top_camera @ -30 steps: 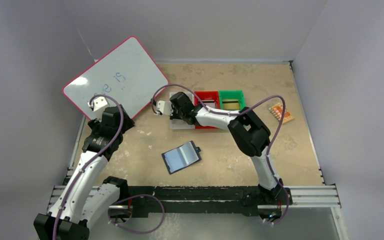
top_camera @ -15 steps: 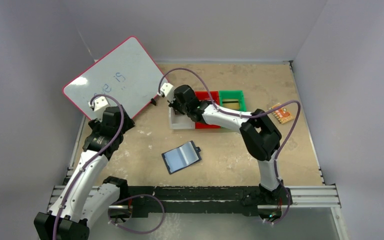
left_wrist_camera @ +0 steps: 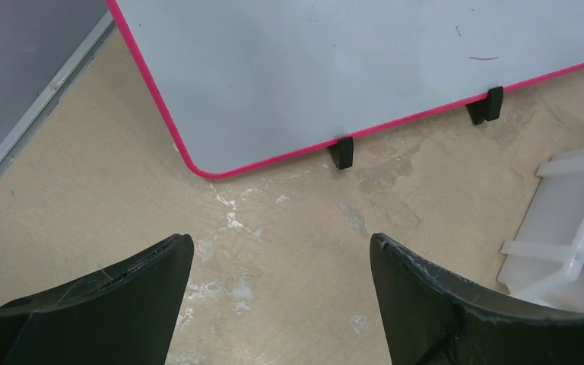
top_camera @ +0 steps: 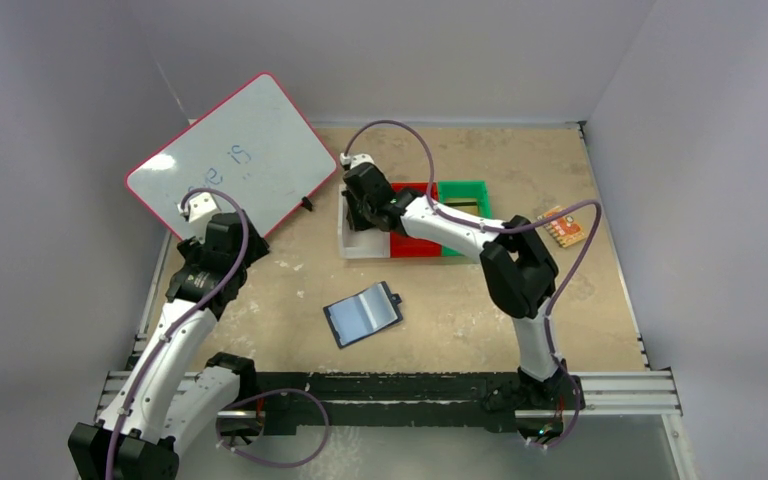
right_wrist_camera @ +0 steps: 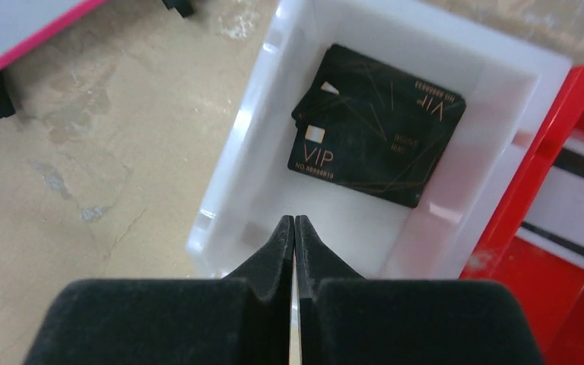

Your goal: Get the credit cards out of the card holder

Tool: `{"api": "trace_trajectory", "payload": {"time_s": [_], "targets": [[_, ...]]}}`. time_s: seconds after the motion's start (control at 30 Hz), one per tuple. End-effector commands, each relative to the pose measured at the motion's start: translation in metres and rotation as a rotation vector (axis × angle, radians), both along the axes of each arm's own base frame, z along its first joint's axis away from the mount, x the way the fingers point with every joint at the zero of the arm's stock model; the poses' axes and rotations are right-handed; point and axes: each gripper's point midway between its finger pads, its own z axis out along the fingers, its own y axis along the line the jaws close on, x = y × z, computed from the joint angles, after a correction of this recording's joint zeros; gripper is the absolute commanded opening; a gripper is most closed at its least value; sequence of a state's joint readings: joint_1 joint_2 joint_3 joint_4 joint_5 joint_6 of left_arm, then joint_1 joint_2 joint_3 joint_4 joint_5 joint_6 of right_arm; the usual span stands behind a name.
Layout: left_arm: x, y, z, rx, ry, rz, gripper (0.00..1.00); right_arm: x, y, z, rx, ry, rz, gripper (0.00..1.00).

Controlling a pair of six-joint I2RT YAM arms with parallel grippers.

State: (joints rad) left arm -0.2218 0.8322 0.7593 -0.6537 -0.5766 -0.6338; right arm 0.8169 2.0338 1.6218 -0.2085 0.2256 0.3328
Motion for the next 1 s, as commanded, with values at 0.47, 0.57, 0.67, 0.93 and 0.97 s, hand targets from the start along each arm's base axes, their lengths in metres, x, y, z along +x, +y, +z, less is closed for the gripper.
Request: {"api": "trace_trajectory", "payload": {"time_s": [0.47,0.57,0.67,0.93,0.97], "targets": [[0.005,0.003,0.017,0.004,-0.045,0.012,0.85,-0.003,0.001,-0.055,-0.083,0.151,-0.125,0.00],[0.005,0.003,0.016,0.003,-0.044,0.011,0.85,0.002,-0.002,-0.060,-0.121,0.146,-0.145,0.00],[0.005,0.003,0.016,0.004,-0.043,0.008,0.85,0.008,-0.006,-0.067,-0.164,0.139,-0.162,0.00],[0.005,0.003,0.015,0.005,-0.038,0.009,0.85,0.024,-0.013,-0.074,-0.223,0.086,-0.217,0.00],[0.005,0.003,0.015,0.005,-0.037,0.009,0.85,0.026,-0.014,-0.074,-0.227,0.079,-0.222,0.00]]}}
